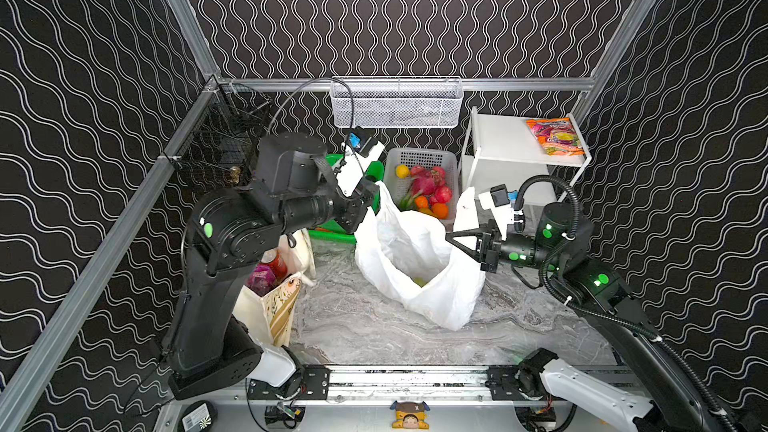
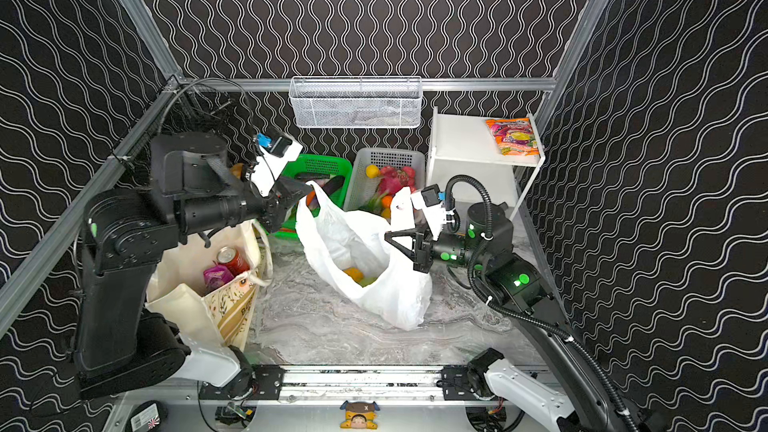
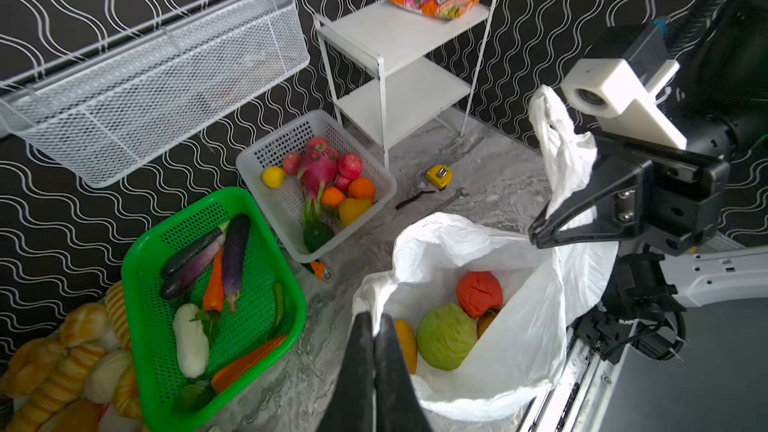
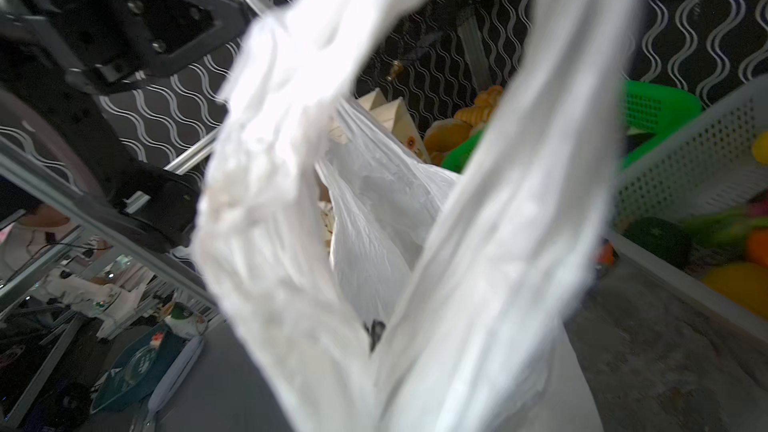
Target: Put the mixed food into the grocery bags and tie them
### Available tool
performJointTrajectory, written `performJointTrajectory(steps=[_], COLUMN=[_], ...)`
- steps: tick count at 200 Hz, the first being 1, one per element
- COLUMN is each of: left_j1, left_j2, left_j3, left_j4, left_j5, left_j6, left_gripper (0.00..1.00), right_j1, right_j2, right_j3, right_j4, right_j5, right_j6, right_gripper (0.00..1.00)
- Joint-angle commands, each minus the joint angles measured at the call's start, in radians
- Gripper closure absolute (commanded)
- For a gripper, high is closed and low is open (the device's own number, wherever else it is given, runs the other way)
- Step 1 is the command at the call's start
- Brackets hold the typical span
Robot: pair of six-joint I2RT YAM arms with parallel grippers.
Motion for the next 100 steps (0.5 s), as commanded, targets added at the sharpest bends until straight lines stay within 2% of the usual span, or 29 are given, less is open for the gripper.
performJointTrajectory(steps=[1, 23, 46, 68, 90, 100], left_j1=[0.000, 0.000, 0.000, 0.001, 0.001, 0.000], left_j2=[0.009, 0.035, 0.059, 0.094, 0.150, 0.179], left_j3=[0.048, 0.088, 0.103, 0.090, 0.037, 0.015], left_j4=[-0.006, -0.016, -0.015, -0.033, -0.047, -0.041], left_j5=[0.002, 0.035, 0.033, 0.032, 0.056, 0.072], left_j6=[-0.012, -0.026, -0.026, -0.021, -0.002, 0.021], left_gripper=[1.00, 1.00, 1.00, 1.00, 1.00, 1.00], right_j1=[0.000, -0.001, 0.000, -0.002, -0.015, -0.036], right_j2=[0.015, 0.058, 0.116, 0.173, 0.244, 0.278], right_j3=[0.078, 0.141, 0.158, 0.148, 0.145, 0.145], right_j4=[-0.085, -0.166, -0.215, -0.228, -0.255, -0.261], right_j5=[-0.140, -0.173, -0.157, -0.092, 0.036, 0.050], right_j6=[-0.021, -0.059, -0.084, -0.080, -0.090, -0.100], right_gripper=[1.00, 1.00, 1.00, 1.00, 1.00, 1.00])
